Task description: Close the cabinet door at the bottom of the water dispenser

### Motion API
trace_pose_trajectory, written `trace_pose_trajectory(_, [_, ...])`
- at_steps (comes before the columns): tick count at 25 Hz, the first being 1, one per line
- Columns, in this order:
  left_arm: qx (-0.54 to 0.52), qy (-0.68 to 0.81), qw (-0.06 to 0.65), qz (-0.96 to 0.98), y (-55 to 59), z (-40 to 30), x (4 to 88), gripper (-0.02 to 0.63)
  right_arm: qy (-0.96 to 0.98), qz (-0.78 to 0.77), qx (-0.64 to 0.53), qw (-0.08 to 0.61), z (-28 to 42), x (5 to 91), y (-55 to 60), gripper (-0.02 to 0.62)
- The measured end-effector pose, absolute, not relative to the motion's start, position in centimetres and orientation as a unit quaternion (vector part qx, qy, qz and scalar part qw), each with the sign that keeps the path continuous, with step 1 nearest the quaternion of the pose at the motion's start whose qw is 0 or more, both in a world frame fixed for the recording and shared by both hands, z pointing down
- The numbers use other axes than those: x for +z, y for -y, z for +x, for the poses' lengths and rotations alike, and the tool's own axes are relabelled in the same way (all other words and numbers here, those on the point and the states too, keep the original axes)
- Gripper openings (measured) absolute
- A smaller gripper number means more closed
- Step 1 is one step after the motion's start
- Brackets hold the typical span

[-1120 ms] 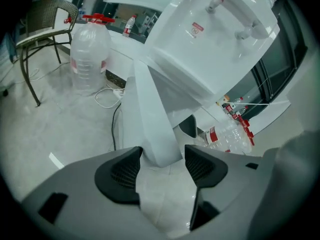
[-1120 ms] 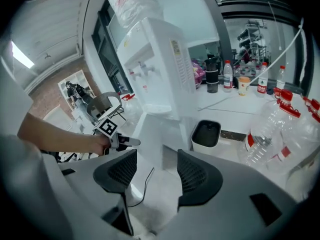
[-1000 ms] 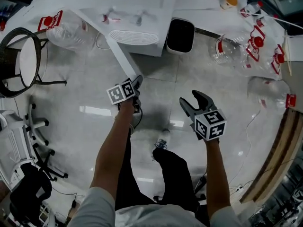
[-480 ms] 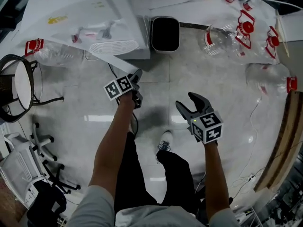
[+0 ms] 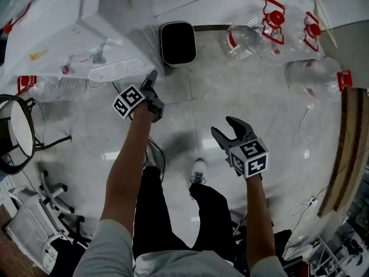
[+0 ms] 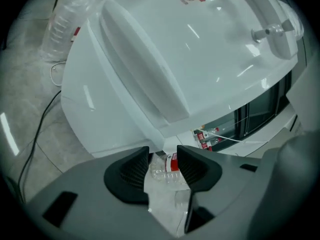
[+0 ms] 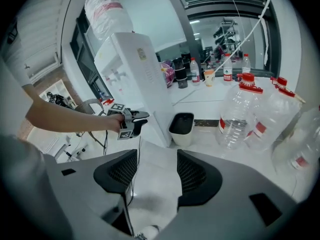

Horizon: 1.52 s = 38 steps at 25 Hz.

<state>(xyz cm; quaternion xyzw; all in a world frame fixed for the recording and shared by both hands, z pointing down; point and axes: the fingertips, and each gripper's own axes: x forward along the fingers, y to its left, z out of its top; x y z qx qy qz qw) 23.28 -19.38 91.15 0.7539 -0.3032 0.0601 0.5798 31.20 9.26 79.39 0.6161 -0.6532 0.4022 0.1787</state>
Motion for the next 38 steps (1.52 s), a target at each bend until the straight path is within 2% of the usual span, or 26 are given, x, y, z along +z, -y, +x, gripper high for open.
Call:
trace_pose_trajectory(7, [0.107, 0.284, 0.550, 0.778, 17.7, 23.0, 88.4, 0.174, 0.633, 0.639, 0.403, 0.172, 33.1, 76.1, -12.1, 0.275])
trace_pose_trajectory(11, [0.153, 0.268, 0.509, 0.803, 15.9, 22.1, 84.7, 0.110, 0.640, 0.647, 0.377, 0.172, 33.3, 72.3, -11.3, 0.263])
trace_pose_trajectory(13, [0.144, 0.261, 0.507, 0.808, 15.3, 21.2, 81.3, 0.047, 0.646, 0.647, 0.364, 0.179, 32.9, 70.1, -10.6, 0.206])
trace_pose_trajectory(15, [0.132, 0.246, 0.497, 0.821, 14.4, 20.3, 77.2, 0.036, 0.655, 0.646, 0.352, 0.171, 32.5, 67.4, -9.7, 0.143])
trace_pose_trajectory(18, [0.153, 0.216, 0.435, 0.861, 12.2, 18.8, 70.7, 0.029, 0.667, 0.651, 0.333, 0.143, 32.3, 61.9, -8.4, 0.053])
trace_pose_trajectory(20, [0.169, 0.209, 0.387, 0.882, 10.9, 17.2, 66.5, 0.029, 0.670, 0.653, 0.328, 0.126, 32.1, 58.4, -7.9, 0.034])
trace_pose_trajectory(23, [0.204, 0.216, 0.305, 0.905, 9.1, 14.3, 60.5, 0.029, 0.678, 0.651, 0.317, 0.123, 31.4, 53.8, -7.8, 0.029])
trace_pose_trajectory(27, [0.230, 0.216, 0.210, 0.925, 7.0, 11.0, 51.7, 0.029, 0.703, 0.638, 0.265, 0.170, 30.3, 48.2, -8.1, 0.028])
trace_pose_trajectory(32, [0.223, 0.247, 0.099, 0.938, 7.3, 8.0, 40.6, 0.029, 0.727, 0.638, 0.193, 0.166, 29.3, 39.0, -6.4, 0.028])
trace_pose_trajectory(38, [0.187, 0.255, -0.002, 0.949, 5.7, 6.2, 29.2, 0.029, 0.745, 0.636, 0.104, 0.172, 26.5, 29.2, -6.2, 0.028])
